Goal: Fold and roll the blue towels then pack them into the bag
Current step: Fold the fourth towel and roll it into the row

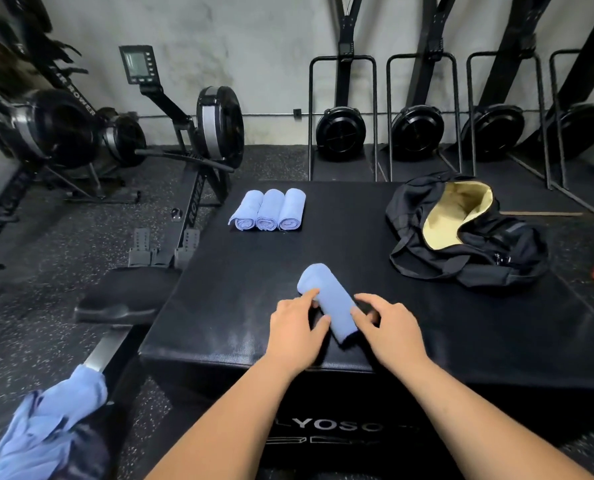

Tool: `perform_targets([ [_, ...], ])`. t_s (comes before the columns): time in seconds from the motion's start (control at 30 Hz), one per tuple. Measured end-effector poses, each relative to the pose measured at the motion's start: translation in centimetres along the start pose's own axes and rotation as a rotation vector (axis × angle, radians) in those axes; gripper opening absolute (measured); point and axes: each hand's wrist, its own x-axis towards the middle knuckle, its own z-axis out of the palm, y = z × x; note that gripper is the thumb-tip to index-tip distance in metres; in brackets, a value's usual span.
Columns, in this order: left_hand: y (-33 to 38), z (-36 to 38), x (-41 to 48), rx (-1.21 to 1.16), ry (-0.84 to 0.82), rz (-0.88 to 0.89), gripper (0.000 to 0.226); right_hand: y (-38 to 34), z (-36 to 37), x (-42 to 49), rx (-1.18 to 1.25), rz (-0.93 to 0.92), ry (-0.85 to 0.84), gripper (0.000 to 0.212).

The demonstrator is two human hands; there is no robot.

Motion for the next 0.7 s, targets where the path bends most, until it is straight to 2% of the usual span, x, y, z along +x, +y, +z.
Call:
perform_targets([
  [0.17,-1.3,-1.4,0.9,-0.050,-0.106,-0.066,0.057,-2.2,1.2,-1.0,-0.091,-0.087,-0.117,0.055],
  [0.3,-2.4,-1.9,1.2,-0.011,-0.173,-0.037,0.058,-2.2,0.6,-0.8,-0.115,-0.218,-0.158,0.064],
  [0.4,-2.8,-1.8,1.7,-0.043,-0.205,-0.044,0.057,-2.1,0.5,-0.4,-0.238,-0.285,-0.192,0.068],
  [0.5,-2.9,-1.9,2.2,-0.031,-0.200,-0.034,0.059,-2.0,0.9,0.1,-0.309,-0.276,-0.182,0.075],
  [0.6,-3.5,-1.9,3.4,-0.007,-0.188,-0.020,0.066,-2.2,1.8,1.2,-0.308,-0.218,-0.145,0.071],
  [0.7,-3.6,-2.3,4.8,0.027,-0.164,-0.002,0.058,-2.8,2.8,2.8,-0.343,-0.179,-0.113,0.066],
])
